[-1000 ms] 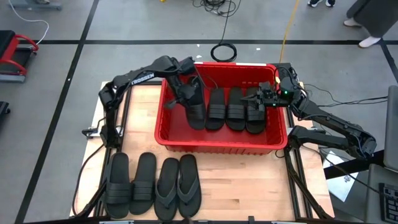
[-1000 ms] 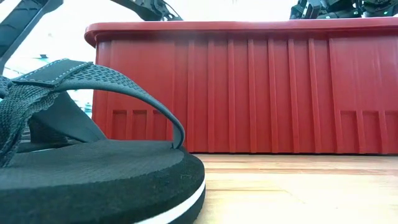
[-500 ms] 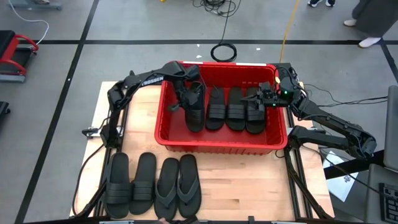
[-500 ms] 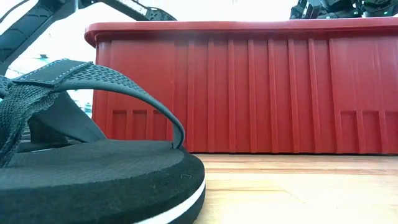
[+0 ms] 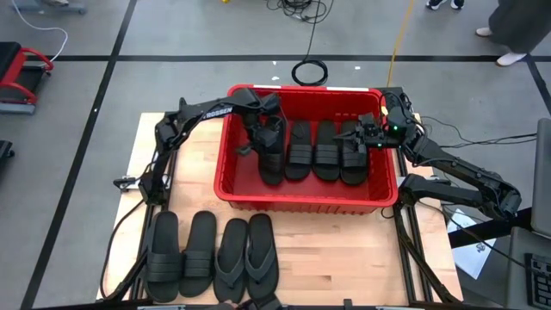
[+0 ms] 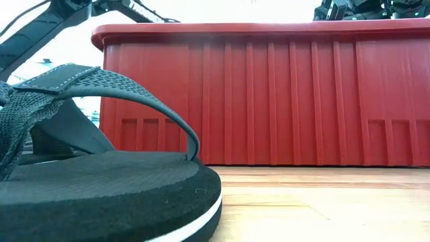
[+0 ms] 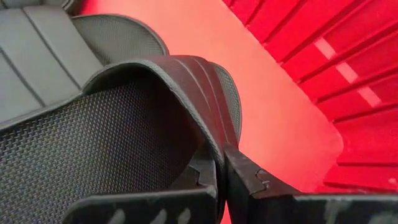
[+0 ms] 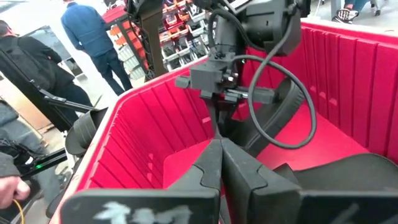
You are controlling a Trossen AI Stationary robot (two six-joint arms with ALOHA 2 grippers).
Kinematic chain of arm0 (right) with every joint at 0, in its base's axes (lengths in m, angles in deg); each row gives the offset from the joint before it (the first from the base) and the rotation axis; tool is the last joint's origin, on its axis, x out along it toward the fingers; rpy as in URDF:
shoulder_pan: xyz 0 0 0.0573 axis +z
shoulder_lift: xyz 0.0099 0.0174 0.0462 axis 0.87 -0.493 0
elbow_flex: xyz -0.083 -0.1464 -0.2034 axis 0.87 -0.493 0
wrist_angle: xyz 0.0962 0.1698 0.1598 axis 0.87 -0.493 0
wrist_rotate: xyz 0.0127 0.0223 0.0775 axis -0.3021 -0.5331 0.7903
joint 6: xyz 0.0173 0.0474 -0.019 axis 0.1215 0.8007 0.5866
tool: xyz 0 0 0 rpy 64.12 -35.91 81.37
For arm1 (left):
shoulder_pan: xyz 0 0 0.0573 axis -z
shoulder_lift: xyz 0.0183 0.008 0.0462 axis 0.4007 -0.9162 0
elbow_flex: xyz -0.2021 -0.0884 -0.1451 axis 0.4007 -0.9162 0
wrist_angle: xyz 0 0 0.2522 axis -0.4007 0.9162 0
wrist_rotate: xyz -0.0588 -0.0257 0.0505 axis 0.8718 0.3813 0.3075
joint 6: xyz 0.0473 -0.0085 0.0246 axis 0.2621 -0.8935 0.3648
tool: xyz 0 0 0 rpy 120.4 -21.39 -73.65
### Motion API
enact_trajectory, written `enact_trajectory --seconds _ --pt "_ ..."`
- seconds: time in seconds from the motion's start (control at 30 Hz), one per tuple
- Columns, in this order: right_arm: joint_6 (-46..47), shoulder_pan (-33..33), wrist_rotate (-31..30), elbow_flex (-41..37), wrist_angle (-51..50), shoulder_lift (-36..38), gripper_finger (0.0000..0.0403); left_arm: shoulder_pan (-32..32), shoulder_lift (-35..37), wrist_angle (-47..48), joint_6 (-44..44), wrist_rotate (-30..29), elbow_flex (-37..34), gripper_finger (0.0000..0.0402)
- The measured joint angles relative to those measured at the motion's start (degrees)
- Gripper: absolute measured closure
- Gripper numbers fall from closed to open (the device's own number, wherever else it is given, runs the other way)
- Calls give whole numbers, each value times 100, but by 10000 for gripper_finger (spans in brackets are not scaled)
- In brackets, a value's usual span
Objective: Pick and place slides into bin
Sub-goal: Put the right slide into the bin
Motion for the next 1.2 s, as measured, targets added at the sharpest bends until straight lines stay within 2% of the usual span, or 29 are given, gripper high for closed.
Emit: enact_trajectory --seconds 0.3,0.93,1.2 --pt "68 0 4 -2 -2 2 403 -90 -290 355 107 61 0 401" --pt "173 0 5 -2 0 2 403 -319 -435 -253 213 48 15 401" --pt "173 0 4 -2 0 2 403 -295 -450 -420 -60 -149 13 394"
